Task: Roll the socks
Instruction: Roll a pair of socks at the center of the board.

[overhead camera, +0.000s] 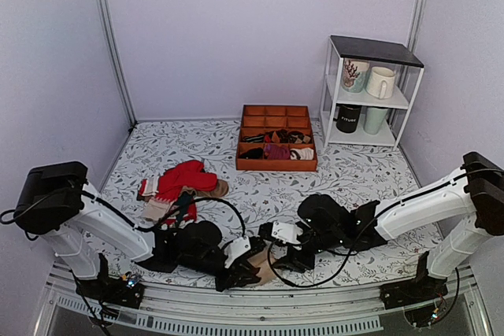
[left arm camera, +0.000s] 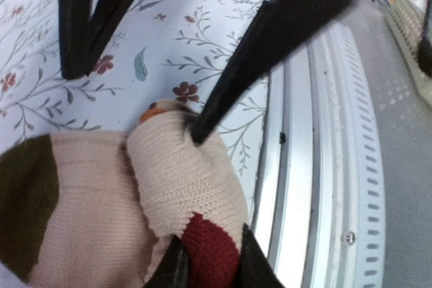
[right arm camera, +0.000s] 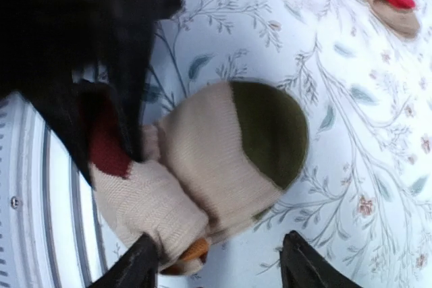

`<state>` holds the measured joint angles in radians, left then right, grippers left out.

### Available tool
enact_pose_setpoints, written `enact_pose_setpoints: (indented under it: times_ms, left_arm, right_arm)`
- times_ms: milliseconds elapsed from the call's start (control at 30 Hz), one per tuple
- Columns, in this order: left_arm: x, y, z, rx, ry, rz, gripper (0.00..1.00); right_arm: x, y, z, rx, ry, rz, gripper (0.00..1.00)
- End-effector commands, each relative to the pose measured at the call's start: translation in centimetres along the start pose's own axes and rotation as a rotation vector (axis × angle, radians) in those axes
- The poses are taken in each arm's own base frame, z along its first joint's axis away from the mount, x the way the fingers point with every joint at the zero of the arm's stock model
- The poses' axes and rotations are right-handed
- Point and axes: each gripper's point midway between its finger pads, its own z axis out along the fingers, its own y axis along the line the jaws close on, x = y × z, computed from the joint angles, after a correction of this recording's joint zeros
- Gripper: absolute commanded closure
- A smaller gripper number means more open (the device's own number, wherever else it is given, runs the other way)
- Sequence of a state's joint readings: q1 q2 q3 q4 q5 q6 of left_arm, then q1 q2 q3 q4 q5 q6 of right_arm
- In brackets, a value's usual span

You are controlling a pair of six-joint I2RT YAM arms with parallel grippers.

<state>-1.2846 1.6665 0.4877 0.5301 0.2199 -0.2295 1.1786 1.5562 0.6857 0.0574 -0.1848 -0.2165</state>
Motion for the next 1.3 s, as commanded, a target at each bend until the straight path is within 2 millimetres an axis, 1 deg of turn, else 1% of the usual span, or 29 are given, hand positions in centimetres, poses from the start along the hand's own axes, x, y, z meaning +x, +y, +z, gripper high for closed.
enact_pose_setpoints:
  times_ms: [0,133,233,300,400,500,633,733,767,867,900,967,1000,1033,1067,1100,1133,1167,1233,1267]
  left_arm:
    - [9.9,1.2,-0.6,0.004,0.368,-0.281,0.82]
    - [10.0,1.3,-0.3,0.018,0.385,-0.283,0.82]
    - [9.8,1.7,-0.2,0.012,0.38,-0.285,0.82]
    - [9.5,2.0,-0.3,0.003,0.369,-0.284,0.82]
    - [9.2,2.1,-0.6,-0.001,0.357,-0.277,0.82]
    - [8.8,2.2,-0.8,-0.004,0.342,-0.261,0.82]
    - [8.4,2.4,-0.7,-0.015,0.336,-0.248,0.82]
    - [8.1,2.4,-0.7,-0.015,0.329,-0.24,0.81]
    - [8.0,2.4,-0.6,-0.014,0.325,-0.237,0.81]
    - [7.5,2.6,-0.7,-0.021,0.312,-0.229,0.8]
    - [7.3,2.7,-0.7,-0.031,0.304,-0.224,0.78]
    - [6.6,3.2,-0.8,-0.06,0.28,-0.211,0.65]
    - [6.0,3.4,-0.9,-0.077,0.258,-0.199,0.6]
    - [5.3,3.6,-1.1,-0.092,0.233,-0.186,0.59]
    - [4.2,3.9,-1.5,-0.113,0.192,-0.167,0.53]
    - [3.0,4.2,-2.0,-0.137,0.151,-0.145,0.37]
    - [1.9,4.5,-2.6,-0.165,0.107,-0.123,0.26]
    - [0.6,4.7,-3.3,-0.188,0.057,-0.096,0.2]
    - [-2.1,4.7,-5.0,-0.223,-0.066,-0.044,0.17]
    - [-3.2,4.7,-6.1,-0.236,-0.127,-0.023,0.12]
  right_arm:
    - [-4.5,2.3,-0.7,0.015,-0.154,-0.295,0.36]
    - [-4.6,3.5,-0.2,-0.043,-0.145,-0.335,0.35]
    - [-4.9,4.6,-0.3,-0.097,-0.142,-0.346,0.35]
    - [-4.7,4.8,-0.4,-0.108,-0.135,-0.34,0.35]
    - [-3.7,4.5,-0.2,-0.095,-0.105,-0.319,0.35]
    - [-2.5,4.5,0.4,-0.101,-0.059,-0.298,0.35]
    - [-1.5,4.6,1.2,-0.113,-0.025,-0.27,0.38]
    - [-0.9,4.5,1.9,-0.117,0.001,-0.252,0.42]
    - [-0.8,4.5,2.0,-0.118,0.005,-0.249,0.46]
    - [-0.6,4.5,2.5,-0.123,0.019,-0.222,0.64]
    - [-0.5,4.6,2.6,-0.127,0.023,-0.208,0.7]
    - [-0.2,4.7,2.7,-0.136,0.034,-0.18,0.78]
    - [-0.1,4.7,2.7,-0.141,0.039,-0.159,0.8]
    - [0.1,4.7,2.7,-0.142,0.043,-0.144,0.8]
    - [0.6,4.8,2.8,-0.149,0.053,-0.119,0.81]
    - [1.0,4.8,2.8,-0.159,0.06,-0.097,0.82]
    - [1.4,4.9,2.9,-0.169,0.066,-0.063,0.83]
    - [1.8,4.9,2.9,-0.179,0.067,-0.031,0.83]
    - [2.5,5.2,3.0,-0.203,0.063,0.031,0.84]
    - [2.7,5.3,3.1,-0.214,0.063,0.057,0.83]
